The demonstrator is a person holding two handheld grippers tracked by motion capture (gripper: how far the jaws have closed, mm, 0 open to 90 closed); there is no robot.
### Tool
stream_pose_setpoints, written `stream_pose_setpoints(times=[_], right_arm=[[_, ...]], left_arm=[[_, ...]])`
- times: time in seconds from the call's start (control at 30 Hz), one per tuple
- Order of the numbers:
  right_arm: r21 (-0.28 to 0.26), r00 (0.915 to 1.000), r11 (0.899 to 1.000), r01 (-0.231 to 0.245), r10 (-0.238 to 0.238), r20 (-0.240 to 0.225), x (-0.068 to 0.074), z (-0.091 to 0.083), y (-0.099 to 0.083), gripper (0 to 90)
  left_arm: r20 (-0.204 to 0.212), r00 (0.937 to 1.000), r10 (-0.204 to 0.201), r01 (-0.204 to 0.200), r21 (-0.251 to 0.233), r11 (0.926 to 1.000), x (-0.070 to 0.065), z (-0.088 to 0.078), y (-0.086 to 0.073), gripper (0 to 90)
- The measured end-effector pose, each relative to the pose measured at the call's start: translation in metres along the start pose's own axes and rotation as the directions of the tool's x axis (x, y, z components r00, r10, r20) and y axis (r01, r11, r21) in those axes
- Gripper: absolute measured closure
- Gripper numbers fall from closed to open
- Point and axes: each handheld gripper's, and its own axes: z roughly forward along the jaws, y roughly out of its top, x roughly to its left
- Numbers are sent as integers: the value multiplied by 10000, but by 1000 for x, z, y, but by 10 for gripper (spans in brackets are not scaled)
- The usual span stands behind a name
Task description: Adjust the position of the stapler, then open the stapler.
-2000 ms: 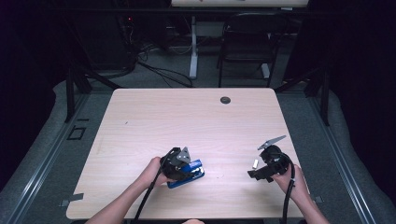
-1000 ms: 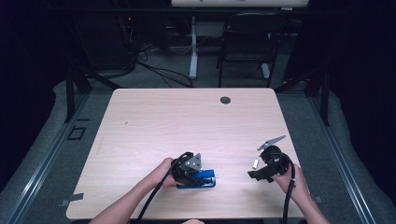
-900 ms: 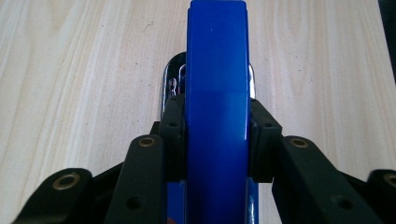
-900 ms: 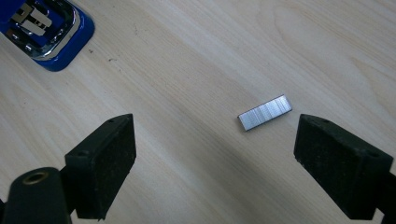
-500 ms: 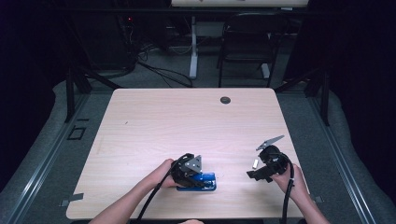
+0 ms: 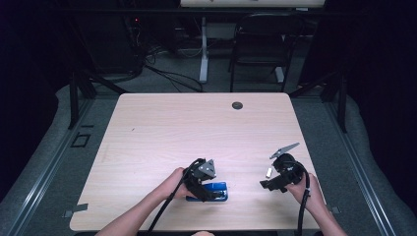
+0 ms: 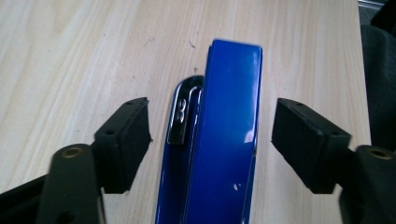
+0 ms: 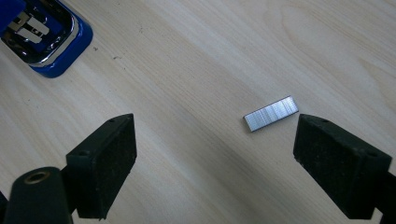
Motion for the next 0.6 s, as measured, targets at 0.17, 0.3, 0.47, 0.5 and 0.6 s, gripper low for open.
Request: stream_pose_setpoints(times=[0.17,0.3,0.47,0.5,0.6], right_arm=[[-10,10000,10000,-57,57,-29,0,0,-1,129],[9,10000,10000,39,-39,-44,0,0,0,129],[3,10000,10000,-37,37,-60,0,0,-1,128],[23,10000,10000,-45,45,-74,0,1,-1,128],[-52,9999,9999,-85,85,-54,1,1,-1,128]], left_arm=[[-226,9997,-97,95,-81,9999,-5,2,5,240],[-288,9996,-77,76,-30,10000,-6,4,7,278],[-287,9994,-168,166,-86,9998,-8,7,10,397],[-301,9993,-211,207,-132,9997,-9,9,10,408],[-305,9994,-183,179,-134,9997,-10,10,11,439]])
